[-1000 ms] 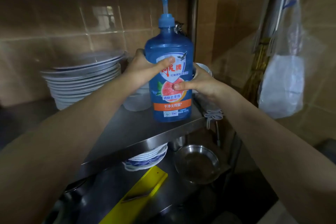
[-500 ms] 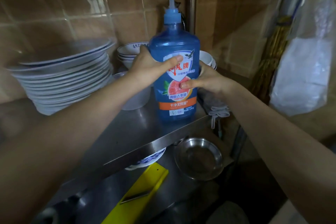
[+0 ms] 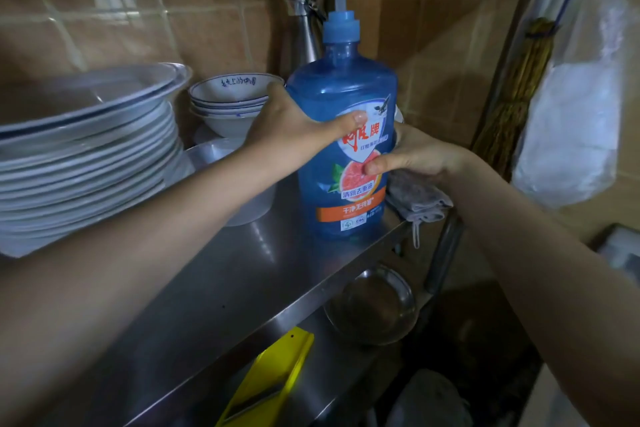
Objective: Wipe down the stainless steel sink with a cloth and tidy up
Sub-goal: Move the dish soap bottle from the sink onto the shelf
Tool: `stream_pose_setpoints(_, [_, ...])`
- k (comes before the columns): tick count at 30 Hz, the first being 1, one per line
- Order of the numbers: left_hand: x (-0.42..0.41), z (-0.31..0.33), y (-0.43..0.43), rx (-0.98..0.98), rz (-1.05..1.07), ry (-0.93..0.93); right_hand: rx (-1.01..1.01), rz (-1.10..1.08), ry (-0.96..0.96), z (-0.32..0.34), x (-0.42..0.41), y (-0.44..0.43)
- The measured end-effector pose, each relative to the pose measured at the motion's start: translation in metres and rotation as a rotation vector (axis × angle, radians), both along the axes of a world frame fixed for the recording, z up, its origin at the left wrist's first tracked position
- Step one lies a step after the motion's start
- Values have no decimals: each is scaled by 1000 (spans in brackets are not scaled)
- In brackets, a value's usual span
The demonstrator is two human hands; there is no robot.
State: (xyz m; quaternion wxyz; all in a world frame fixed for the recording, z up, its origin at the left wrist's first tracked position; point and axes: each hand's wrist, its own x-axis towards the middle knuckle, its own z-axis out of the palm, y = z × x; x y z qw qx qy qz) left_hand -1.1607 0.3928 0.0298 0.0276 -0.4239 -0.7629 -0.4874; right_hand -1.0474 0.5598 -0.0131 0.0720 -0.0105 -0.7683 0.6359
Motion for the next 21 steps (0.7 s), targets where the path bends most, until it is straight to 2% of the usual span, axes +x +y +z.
stream_pose_setpoints(6, [-6,-10,-1,20,-56,56,-19,56,33,-5,-2,5])
stream_pose_setpoints(10, [-11,-18,-6,64,-110,93,-160,123,78,-19,-6,6])
stream_pose_setpoints(16, [-4,-29,-10,107,-435,21,-288,148,149,-33,-8,11])
stream_pose_setpoints(21, [4,-31,-10,184,-333,140,-295,246,156,-28,-12,15])
